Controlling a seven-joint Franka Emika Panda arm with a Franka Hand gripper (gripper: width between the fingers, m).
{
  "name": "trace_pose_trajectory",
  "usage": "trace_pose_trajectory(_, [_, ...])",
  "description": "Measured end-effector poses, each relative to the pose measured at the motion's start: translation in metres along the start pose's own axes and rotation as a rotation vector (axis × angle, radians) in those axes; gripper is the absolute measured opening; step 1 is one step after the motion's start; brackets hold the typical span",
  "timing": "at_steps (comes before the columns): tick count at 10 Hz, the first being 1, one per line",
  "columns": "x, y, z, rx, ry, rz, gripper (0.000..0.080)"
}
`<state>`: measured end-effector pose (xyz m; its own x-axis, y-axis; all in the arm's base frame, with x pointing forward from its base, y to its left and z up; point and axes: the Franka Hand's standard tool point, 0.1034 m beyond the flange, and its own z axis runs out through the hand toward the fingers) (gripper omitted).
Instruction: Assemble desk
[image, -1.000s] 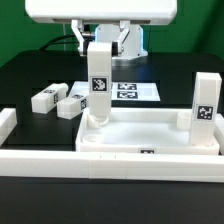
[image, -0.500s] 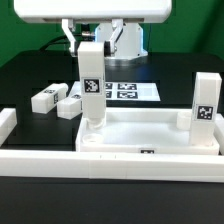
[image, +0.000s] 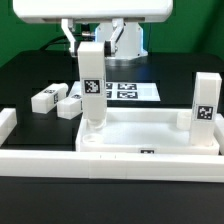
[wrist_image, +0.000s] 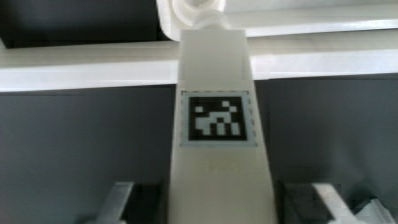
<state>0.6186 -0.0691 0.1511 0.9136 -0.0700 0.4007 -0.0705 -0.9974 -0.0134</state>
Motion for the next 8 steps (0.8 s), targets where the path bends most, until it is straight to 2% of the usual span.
trace_pose_trajectory(8, [-0.0091, 0.0002, 0.0113, -0.003, -0.021, -0.002, 0.0291])
